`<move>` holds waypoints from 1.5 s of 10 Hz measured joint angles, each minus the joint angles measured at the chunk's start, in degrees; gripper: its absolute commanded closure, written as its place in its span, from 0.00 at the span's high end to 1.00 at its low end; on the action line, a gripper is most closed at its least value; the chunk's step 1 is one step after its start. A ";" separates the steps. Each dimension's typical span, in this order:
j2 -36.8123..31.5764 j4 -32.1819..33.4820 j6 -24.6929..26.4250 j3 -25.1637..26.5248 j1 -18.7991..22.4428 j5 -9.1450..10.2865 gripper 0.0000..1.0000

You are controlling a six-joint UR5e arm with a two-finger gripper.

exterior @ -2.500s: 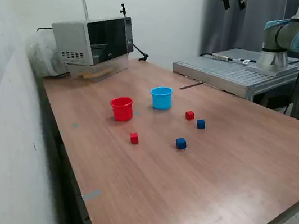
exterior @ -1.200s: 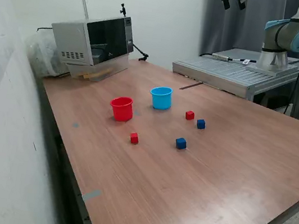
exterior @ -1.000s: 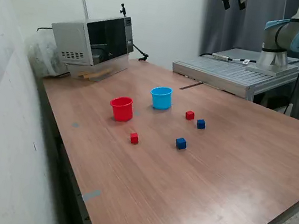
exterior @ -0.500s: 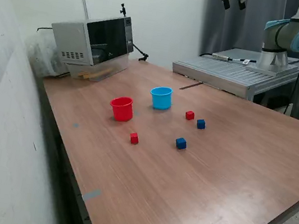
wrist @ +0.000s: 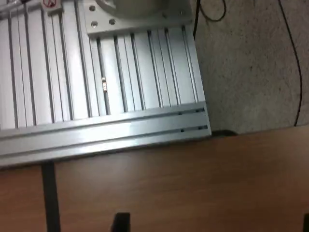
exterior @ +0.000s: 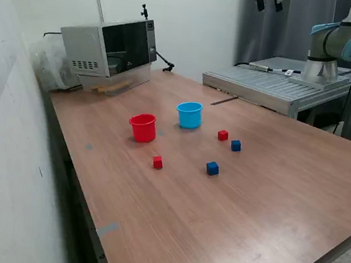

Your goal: Place red objects in the red bin, and blue objects in the blue bin.

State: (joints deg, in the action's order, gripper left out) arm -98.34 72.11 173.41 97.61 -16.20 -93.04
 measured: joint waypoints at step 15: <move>33.53 55.54 5.81 4.59 8.72 6.11 1.00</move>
State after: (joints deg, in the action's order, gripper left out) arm -64.81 127.65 179.22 102.20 -7.49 -86.93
